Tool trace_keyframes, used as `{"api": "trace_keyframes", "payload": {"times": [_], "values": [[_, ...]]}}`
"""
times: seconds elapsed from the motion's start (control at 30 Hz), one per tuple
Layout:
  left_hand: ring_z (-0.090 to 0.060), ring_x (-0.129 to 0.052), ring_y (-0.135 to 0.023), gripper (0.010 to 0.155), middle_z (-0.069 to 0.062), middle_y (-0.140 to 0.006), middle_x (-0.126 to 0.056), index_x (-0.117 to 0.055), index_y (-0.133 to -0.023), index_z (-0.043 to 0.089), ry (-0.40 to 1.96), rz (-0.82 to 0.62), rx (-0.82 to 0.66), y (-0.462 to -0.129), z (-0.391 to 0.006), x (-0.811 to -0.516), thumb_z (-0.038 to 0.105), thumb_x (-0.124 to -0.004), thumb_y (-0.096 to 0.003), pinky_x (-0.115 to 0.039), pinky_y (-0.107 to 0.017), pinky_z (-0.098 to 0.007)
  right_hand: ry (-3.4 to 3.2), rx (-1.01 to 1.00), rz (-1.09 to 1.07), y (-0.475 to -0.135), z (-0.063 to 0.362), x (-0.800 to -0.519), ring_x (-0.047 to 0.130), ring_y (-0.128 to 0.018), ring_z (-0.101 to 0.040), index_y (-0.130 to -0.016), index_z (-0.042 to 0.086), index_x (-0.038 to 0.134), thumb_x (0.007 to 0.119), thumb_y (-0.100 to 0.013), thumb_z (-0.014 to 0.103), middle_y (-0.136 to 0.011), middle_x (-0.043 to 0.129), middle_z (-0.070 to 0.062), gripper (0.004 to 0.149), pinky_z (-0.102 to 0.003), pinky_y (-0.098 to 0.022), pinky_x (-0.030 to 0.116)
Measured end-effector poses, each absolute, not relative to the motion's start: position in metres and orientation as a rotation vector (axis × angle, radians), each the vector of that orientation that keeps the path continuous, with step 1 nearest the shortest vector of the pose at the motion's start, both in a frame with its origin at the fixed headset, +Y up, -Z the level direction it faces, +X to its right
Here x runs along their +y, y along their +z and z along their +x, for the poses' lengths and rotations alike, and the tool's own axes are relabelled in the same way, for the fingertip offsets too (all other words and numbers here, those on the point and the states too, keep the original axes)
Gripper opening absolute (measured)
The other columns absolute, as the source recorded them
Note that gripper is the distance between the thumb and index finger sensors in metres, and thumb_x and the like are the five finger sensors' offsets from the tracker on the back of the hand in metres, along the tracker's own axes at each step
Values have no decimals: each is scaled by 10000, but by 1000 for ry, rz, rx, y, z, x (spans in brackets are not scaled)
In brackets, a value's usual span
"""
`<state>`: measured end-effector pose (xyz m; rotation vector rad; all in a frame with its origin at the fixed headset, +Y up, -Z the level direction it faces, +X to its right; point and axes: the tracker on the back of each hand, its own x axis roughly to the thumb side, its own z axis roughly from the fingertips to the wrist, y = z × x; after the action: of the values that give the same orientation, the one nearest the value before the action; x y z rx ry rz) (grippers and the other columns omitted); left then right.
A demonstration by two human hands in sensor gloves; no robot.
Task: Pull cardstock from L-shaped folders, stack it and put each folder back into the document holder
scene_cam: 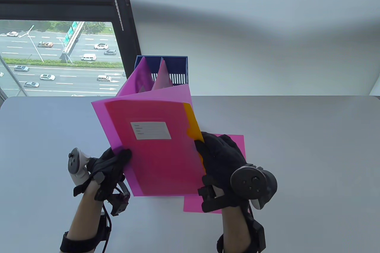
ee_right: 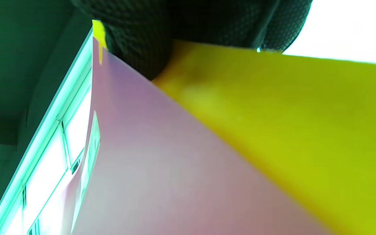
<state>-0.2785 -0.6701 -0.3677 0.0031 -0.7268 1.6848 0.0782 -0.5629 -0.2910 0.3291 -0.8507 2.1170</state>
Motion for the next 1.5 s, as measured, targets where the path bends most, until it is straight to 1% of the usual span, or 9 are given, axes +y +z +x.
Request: {"api": "trace_keyframes", "payload": {"times": [0.17,0.27,0.33,0.47,0.87,1.03,1.13,1.3,1.5], "values": [[-256,-1045,-684,421,-29,-843,-931,-790,-986,213,1644,17,-741,-366,-280,-666,376,-731,-603,-736,-674,-523,2153,-899,319,-289,77,-562,1048,-444,-131,-865,262,885,851,-564,413,-752,992,-41,338,-446,-674,710],[-273,-1045,-667,421,-44,-829,-938,-807,-975,196,1608,43,-717,-365,-284,-663,365,-744,-595,-731,-669,-533,2152,-990,281,-285,83,-560,1034,-411,-114,-868,256,882,848,-564,412,-737,996,-38,343,-441,-670,714],[-266,-1046,-669,419,-38,-830,-938,-807,-975,204,1530,57,-716,-365,-287,-660,367,-742,-595,-732,-671,-531,2144,-1039,253,-282,90,-559,1026,-407,-111,-869,260,880,849,-564,410,-734,996,-35,342,-444,-670,711],[-274,-1047,-660,419,-44,-822,-943,-816,-968,196,1511,68,-699,-364,-292,-659,363,-749,-591,-732,-666,-536,2109,-1067,206,-280,105,-559,1013,-407,-118,-877,249,875,850,-566,401,-727,992,-37,347,-454,-672,702],[-278,-1048,-656,420,-50,-820,-944,-820,-966,189,1566,118,-668,-366,-320,-659,360,-752,-588,-733,-664,-538,2068,-1208,-87,-262,173,-561,989,-380,-108,-902,242,858,859,-568,395,-723,989,-16,368,-450,-674,698],[-273,-1052,-650,420,-46,-815,-949,-823,-964,188,1619,148,-659,-367,-341,-660,362,-752,-588,-736,-663,-535,2130,-1093,-248,-263,205,-572,981,-314,-76,-898,224,863,854,-571,379,-714,989,-28,362,-430,-650,728],[-274,-1051,-651,420,-46,-816,-948,-822,-965,189,1666,171,-651,-366,-349,-661,363,-752,-589,-735,-665,-535,2156,-932,-318,-275,217,-586,977,-306,-69,-899,217,863,855,-571,378,-710,990,-29,366,-428,-646,732],[-270,-1052,-650,419,-43,-817,-948,-821,-964,193,1681,187,-645,-366,-354,-661,365,-751,-589,-737,-665,-532,2183,-709,-383,-308,224,-624,976,-299,-71,-897,209,866,864,-566,377,-704,992,-32,372,-428,-641,734],[-270,-1052,-649,419,-42,-815,-949,-823,-963,190,1677,188,-653,-366,-353,-661,366,-751,-589,-737,-665,-533,2234,-389,-429,-352,217,-685,976,-298,-70,-902,209,857,869,-562,382,-703,991,-26,382,-427,-642,731]]}}
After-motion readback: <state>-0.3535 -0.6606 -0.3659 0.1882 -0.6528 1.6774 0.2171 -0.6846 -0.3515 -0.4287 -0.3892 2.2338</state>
